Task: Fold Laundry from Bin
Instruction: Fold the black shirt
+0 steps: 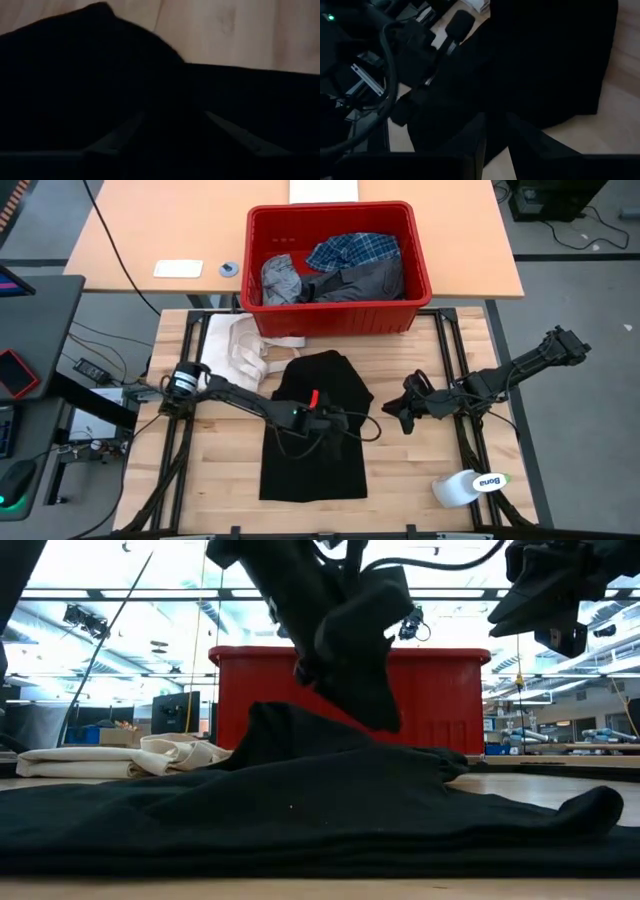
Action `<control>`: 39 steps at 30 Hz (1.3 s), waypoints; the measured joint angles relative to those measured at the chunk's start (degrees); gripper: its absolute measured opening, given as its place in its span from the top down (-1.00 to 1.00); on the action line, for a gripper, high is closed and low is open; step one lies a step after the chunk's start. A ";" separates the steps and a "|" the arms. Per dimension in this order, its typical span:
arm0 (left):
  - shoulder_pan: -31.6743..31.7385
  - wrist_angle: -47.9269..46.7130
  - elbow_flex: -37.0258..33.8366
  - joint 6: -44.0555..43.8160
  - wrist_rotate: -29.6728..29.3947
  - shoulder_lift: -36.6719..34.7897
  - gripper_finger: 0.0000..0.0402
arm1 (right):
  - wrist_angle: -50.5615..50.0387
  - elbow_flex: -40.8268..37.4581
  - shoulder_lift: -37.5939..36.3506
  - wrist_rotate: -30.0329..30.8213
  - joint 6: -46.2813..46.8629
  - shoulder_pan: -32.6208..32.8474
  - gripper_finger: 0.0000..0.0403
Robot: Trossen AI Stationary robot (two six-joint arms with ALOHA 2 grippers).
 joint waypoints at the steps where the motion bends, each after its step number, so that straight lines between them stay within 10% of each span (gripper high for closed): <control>1: 0.17 -0.57 0.00 0.10 -0.30 0.00 0.04 | 0.05 0.00 0.00 -0.26 0.05 0.00 0.58; 11: 1.70 -3.70 0.06 2.53 0.74 3.13 0.06 | 1.23 0.00 -0.02 -0.18 -0.31 0.00 0.58; 15: 2.64 -4.78 -0.07 1.04 0.99 2.33 0.37 | 1.61 0.00 -0.02 -0.48 -3.59 0.05 0.58; 19: 3.62 -4.90 0.00 0.56 1.02 -2.95 0.91 | 3.24 0.00 0.00 -0.70 -12.61 0.41 0.59; 29: 4.12 -4.12 0.07 2.28 10.00 -19.92 0.96 | 3.39 10.68 5.28 3.01 -43.49 -0.19 0.60; 39: 4.83 -2.48 -0.07 -1.34 10.68 -26.30 0.97 | 3.90 28.44 20.60 3.02 -62.08 -4.14 0.02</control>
